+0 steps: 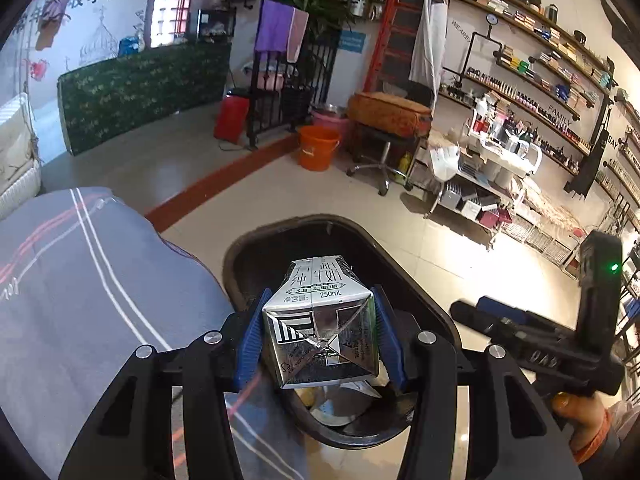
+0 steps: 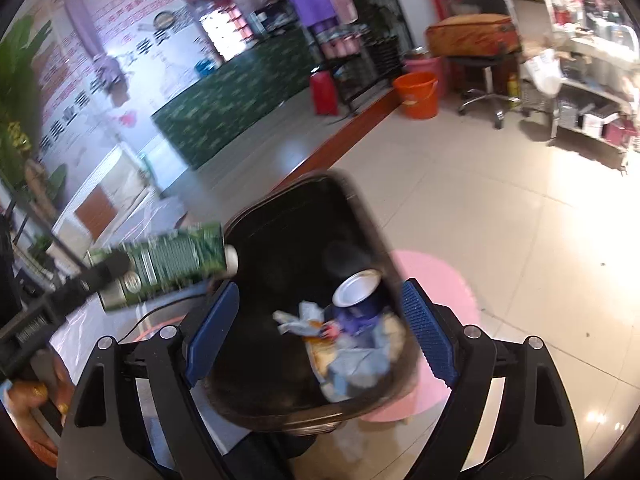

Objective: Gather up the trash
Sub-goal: 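Lower the green milk carton into the bin and open the left tool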

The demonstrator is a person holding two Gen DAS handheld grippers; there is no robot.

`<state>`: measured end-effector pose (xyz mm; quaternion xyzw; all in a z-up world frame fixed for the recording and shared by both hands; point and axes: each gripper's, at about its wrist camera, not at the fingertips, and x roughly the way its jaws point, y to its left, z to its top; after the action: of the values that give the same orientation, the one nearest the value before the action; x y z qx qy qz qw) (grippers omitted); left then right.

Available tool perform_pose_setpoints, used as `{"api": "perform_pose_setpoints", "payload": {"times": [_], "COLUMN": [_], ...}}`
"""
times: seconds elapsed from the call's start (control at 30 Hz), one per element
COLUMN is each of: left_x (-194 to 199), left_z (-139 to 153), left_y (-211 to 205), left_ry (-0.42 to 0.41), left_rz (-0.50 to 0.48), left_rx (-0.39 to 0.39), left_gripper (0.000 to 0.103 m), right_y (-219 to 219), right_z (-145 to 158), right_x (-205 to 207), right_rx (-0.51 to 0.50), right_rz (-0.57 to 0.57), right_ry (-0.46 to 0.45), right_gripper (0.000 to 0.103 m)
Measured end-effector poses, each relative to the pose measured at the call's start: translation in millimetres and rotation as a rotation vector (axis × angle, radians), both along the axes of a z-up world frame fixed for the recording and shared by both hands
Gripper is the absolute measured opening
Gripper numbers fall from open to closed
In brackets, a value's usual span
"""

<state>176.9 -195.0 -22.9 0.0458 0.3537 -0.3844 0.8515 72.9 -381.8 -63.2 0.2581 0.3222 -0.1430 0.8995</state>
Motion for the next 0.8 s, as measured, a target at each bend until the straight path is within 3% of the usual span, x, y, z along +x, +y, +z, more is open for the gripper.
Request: {"api": "perform_pose_setpoints", "payload": {"times": [0.43, 0.47, 0.5, 0.57, 0.8], "left_x": [-2, -2, -4, -7, -19], "left_z": [-22, -21, -21, -15, -3], "left_y": [-40, -42, -43, -42, -13], "left_ry": [0.045, 0.033, 0.017, -0.025, -0.071], "left_rz": [-0.062, -0.062, -0.055, -0.03, -0.003], "left_rx": [0.079, 0.091, 0.108, 0.115, 0.076], "left_gripper": [0.052, 0.063, 0.081, 0.094, 0.097], "right_y": [-31, -31, -32, -34, -28], "right_z": [10, 11, 12, 15, 26], "right_x": [-23, -24, -24, -26, -31], "right_rx": [-0.02, -0.022, -0.021, -0.026, -0.061], "right_rz": [-0.091, -0.093, -0.094, -0.096, -0.101], "right_ry": [-0.023, -0.024, -0.025, -0.029, -0.048], "right_gripper": [0.083, 0.083, 0.083, 0.083, 0.083]}}
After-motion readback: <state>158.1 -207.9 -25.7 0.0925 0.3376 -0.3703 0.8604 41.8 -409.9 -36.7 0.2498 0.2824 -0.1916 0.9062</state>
